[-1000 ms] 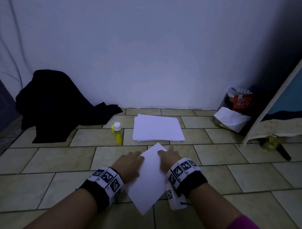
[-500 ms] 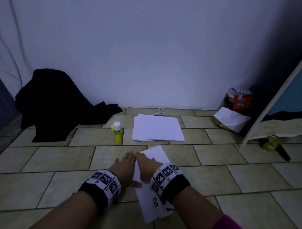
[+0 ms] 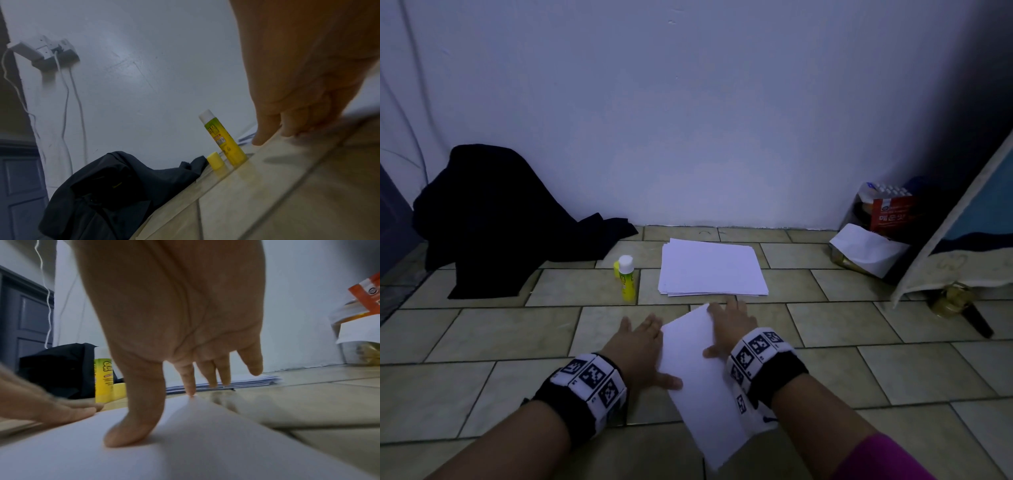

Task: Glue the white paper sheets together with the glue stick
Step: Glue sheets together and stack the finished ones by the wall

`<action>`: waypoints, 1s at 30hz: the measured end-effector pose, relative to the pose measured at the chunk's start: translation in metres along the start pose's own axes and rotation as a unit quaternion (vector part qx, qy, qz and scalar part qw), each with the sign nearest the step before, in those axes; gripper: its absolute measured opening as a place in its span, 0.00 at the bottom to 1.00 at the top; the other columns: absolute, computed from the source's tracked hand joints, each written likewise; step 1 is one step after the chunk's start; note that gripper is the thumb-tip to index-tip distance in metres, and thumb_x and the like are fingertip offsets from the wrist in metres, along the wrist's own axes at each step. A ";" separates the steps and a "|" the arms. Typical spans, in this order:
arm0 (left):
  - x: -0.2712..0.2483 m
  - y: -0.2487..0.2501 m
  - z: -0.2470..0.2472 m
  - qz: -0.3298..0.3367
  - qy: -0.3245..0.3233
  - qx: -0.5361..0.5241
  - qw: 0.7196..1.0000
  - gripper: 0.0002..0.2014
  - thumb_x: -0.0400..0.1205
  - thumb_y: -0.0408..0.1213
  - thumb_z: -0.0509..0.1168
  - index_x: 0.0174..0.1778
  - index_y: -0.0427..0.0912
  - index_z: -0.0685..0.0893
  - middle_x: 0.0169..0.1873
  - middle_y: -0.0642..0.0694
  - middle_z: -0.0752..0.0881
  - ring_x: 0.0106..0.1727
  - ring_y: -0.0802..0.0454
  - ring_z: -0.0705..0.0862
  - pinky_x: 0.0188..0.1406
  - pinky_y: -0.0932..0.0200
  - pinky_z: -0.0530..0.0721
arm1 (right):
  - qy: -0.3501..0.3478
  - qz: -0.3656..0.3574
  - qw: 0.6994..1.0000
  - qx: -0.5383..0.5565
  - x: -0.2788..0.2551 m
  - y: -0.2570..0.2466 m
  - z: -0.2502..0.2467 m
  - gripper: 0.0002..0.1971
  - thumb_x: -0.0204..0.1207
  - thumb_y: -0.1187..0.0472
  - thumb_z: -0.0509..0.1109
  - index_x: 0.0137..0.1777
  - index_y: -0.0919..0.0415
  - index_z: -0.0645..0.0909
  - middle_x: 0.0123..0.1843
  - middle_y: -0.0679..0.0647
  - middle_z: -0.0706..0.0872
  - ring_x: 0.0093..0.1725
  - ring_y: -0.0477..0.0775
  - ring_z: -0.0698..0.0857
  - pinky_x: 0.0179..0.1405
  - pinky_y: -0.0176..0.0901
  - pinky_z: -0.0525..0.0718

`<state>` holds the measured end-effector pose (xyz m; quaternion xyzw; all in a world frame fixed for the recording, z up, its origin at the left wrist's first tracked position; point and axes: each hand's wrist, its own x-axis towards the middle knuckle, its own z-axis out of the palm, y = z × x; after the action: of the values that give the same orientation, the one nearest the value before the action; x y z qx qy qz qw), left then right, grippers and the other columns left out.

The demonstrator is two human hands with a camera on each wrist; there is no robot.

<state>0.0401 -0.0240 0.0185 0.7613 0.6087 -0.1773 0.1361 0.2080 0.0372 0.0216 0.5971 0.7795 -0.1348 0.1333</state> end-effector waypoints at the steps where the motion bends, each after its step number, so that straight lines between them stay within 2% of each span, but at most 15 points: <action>1: -0.001 -0.001 -0.006 0.006 0.021 0.006 1.000 0.48 0.77 0.69 0.58 0.83 0.36 0.58 0.84 0.42 0.54 0.85 0.47 0.49 0.82 0.36 0.45 | 0.010 -0.001 1.000 -0.010 -0.002 -0.004 -0.001 0.38 0.73 0.51 0.74 0.79 0.55 0.59 0.78 0.62 0.58 0.80 0.62 0.55 0.72 0.61 0.66; 3: -0.003 -0.002 -0.015 0.017 0.058 0.032 0.998 0.36 0.80 0.62 0.61 0.77 0.40 0.71 0.78 0.43 0.67 0.82 0.46 0.58 0.81 0.39 0.51 | 0.020 -0.018 1.000 -0.012 -0.006 -0.014 0.001 0.28 0.80 0.60 0.65 0.78 0.55 0.62 0.76 0.61 0.61 0.79 0.62 0.58 0.70 0.58 0.66; 4: -0.005 -0.001 -0.017 0.020 0.067 0.042 0.997 0.30 0.81 0.58 0.63 0.73 0.41 0.76 0.76 0.44 0.70 0.80 0.46 0.62 0.80 0.41 0.53 | 0.022 -0.029 0.999 -0.003 -0.008 -0.020 0.003 0.25 0.81 0.63 0.60 0.78 0.55 0.63 0.74 0.61 0.64 0.77 0.62 0.61 0.70 0.57 0.67; 6: -0.005 0.000 -0.013 0.016 0.079 0.023 0.996 0.27 0.80 0.53 0.68 0.71 0.43 0.77 0.77 0.44 0.68 0.78 0.47 0.65 0.80 0.44 0.56 | 0.019 -0.050 0.998 0.016 -0.010 -0.032 0.011 0.25 0.81 0.65 0.59 0.77 0.54 0.64 0.73 0.61 0.65 0.75 0.61 0.63 0.69 0.57 0.69; 7: -0.004 -0.001 -0.008 0.008 0.081 -0.001 0.997 0.31 0.79 0.52 0.69 0.75 0.42 0.72 0.80 0.43 0.63 0.80 0.46 0.63 0.80 0.44 0.55 | 0.013 -0.057 0.998 0.021 -0.011 -0.037 0.014 0.26 0.80 0.65 0.60 0.77 0.53 0.63 0.74 0.61 0.64 0.76 0.62 0.62 0.70 0.58 0.68; 9: -0.001 -0.006 0.002 -0.001 0.053 -0.041 0.998 0.45 0.78 0.54 0.69 0.84 0.38 0.53 0.85 0.41 0.47 0.84 0.45 0.51 0.82 0.43 0.49 | -0.010 -0.073 0.997 0.029 -0.011 -0.045 0.019 0.29 0.81 0.63 0.62 0.80 0.51 0.58 0.80 0.61 0.57 0.80 0.61 0.56 0.74 0.62 0.64; 11: 0.003 -0.011 0.007 0.007 -0.007 -0.053 0.999 0.51 0.80 0.57 0.65 0.85 0.37 0.38 0.84 0.41 0.35 0.85 0.47 0.40 0.82 0.42 0.43 | -0.043 -0.099 0.994 0.035 -0.009 -0.050 0.022 0.33 0.82 0.63 0.62 0.83 0.51 0.51 0.86 0.55 0.47 0.84 0.56 0.48 0.79 0.66 0.54; 12: 0.004 -0.013 0.009 0.009 -0.031 -0.056 0.998 0.52 0.81 0.58 0.64 0.84 0.37 0.35 0.83 0.41 0.33 0.85 0.47 0.37 0.82 0.42 0.42 | -0.058 -0.108 0.992 0.036 -0.008 -0.050 0.023 0.34 0.83 0.63 0.61 0.84 0.52 0.48 0.86 0.52 0.43 0.85 0.53 0.45 0.81 0.66 0.49; 15: 0.007 -0.015 0.011 0.007 -0.057 -0.063 0.996 0.52 0.81 0.59 0.63 0.83 0.36 0.34 0.83 0.41 0.33 0.85 0.47 0.37 0.82 0.43 0.42 | -0.084 -0.108 0.990 0.023 -0.003 -0.038 0.020 0.38 0.84 0.54 0.61 0.85 0.55 0.41 0.86 0.48 0.38 0.85 0.48 0.43 0.81 0.65 0.44; 18: 0.006 -0.016 0.011 0.013 -0.058 -0.060 0.996 0.52 0.81 0.60 0.62 0.83 0.36 0.33 0.83 0.41 0.32 0.85 0.48 0.37 0.82 0.43 0.42 | -0.105 -0.074 0.992 0.012 0.002 -0.006 0.012 0.43 0.81 0.45 0.62 0.85 0.55 0.37 0.86 0.48 0.37 0.85 0.47 0.44 0.81 0.65 0.42; 23: 0.006 -0.019 0.012 0.022 -0.058 -0.056 0.997 0.53 0.80 0.61 0.63 0.83 0.37 0.33 0.83 0.42 0.32 0.85 0.49 0.37 0.83 0.43 0.41 | -0.095 0.008 0.995 0.019 0.005 0.048 0.004 0.48 0.79 0.40 0.64 0.84 0.57 0.35 0.86 0.49 0.38 0.85 0.50 0.47 0.82 0.61 0.49; 25: 0.002 -0.018 0.009 0.021 -0.052 -0.046 0.997 0.54 0.79 0.62 0.64 0.84 0.38 0.34 0.84 0.43 0.34 0.85 0.49 0.39 0.82 0.43 0.41 | -0.096 0.013 0.995 0.034 0.004 0.052 0.001 0.50 0.78 0.42 0.66 0.84 0.60 0.36 0.86 0.51 0.40 0.84 0.52 0.51 0.82 0.58 0.54; 27: -0.002 -0.017 0.002 0.014 -0.039 -0.038 0.998 0.50 0.79 0.63 0.62 0.85 0.40 0.42 0.85 0.45 0.42 0.85 0.48 0.48 0.82 0.43 0.46 | -0.075 0.022 0.996 0.043 0.005 0.048 -0.002 0.49 0.75 0.44 0.71 0.84 0.64 0.43 0.85 0.56 0.52 0.82 0.56 0.60 0.79 0.55 0.63; 28: -0.004 -0.017 -0.002 0.010 -0.015 -0.031 0.999 0.44 0.81 0.63 0.60 0.85 0.41 0.51 0.85 0.46 0.51 0.83 0.47 0.56 0.81 0.44 0.52 | -0.057 0.034 0.997 0.037 0.006 0.044 -0.003 0.48 0.73 0.44 0.73 0.82 0.65 0.49 0.83 0.59 0.58 0.79 0.58 0.64 0.76 0.55 0.67; 30: -0.008 -0.016 -0.008 0.005 0.056 0.002 0.998 0.29 0.84 0.61 0.55 0.74 0.44 0.71 0.73 0.46 0.72 0.72 0.47 0.72 0.73 0.48 0.62 | -0.021 0.056 0.998 0.000 0.004 0.035 -0.004 0.44 0.70 0.45 0.76 0.78 0.63 0.59 0.77 0.59 0.63 0.77 0.60 0.65 0.72 0.56 0.71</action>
<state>0.0238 -0.0237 0.0291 0.7731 0.6116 -0.1346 0.1010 0.2406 0.0515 0.0221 0.6369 0.7416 -0.1402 0.1571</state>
